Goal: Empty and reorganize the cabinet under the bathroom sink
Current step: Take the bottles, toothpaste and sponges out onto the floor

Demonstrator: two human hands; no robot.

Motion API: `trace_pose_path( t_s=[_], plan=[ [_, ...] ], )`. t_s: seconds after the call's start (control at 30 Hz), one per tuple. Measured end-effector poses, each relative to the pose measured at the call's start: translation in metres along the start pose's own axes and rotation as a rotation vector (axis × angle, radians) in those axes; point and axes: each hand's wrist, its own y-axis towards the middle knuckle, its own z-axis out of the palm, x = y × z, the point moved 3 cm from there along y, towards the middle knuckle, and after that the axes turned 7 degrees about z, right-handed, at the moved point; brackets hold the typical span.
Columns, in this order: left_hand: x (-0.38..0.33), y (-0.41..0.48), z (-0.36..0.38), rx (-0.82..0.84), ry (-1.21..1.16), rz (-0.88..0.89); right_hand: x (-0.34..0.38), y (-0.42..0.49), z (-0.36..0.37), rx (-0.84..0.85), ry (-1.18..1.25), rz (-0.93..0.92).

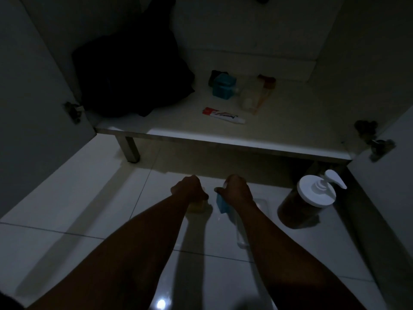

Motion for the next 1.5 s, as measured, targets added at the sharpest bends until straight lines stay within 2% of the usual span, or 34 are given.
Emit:
trace_pose_path(
  t_s=[0.3, 0.57, 0.93, 1.17, 1.27, 1.4, 1.5],
  plan=[
    [0.003, 0.004, -0.003, -0.014, -0.047, 0.027, 0.002, -0.007, -0.008, -0.028, -0.039, -0.035],
    [-0.021, -0.014, -0.059, -0.280, -0.033, 0.142, 0.031, -0.017, -0.066, -0.192, 0.063, -0.109],
    [-0.093, -0.010, -0.180, -0.623, -0.037, 0.314, 0.076, 0.029, -0.184, -0.367, 0.174, -0.276],
    [-0.112, 0.065, -0.222, -0.616, -0.081, 0.299, 0.089, 0.098, -0.204, -0.329, 0.021, -0.294],
    [-0.119, 0.105, -0.233, -0.602, -0.008, 0.349, 0.101, 0.128, -0.199, -0.339, 0.052, -0.341],
    [-0.125, 0.147, -0.238, -0.642, 0.014, 0.324, 0.115, 0.164, -0.189, -0.311, 0.001, -0.337],
    [-0.128, 0.173, -0.234, -0.556, -0.014, 0.326, 0.118, 0.185, -0.182, -0.366, -0.061, -0.295]
  ],
)
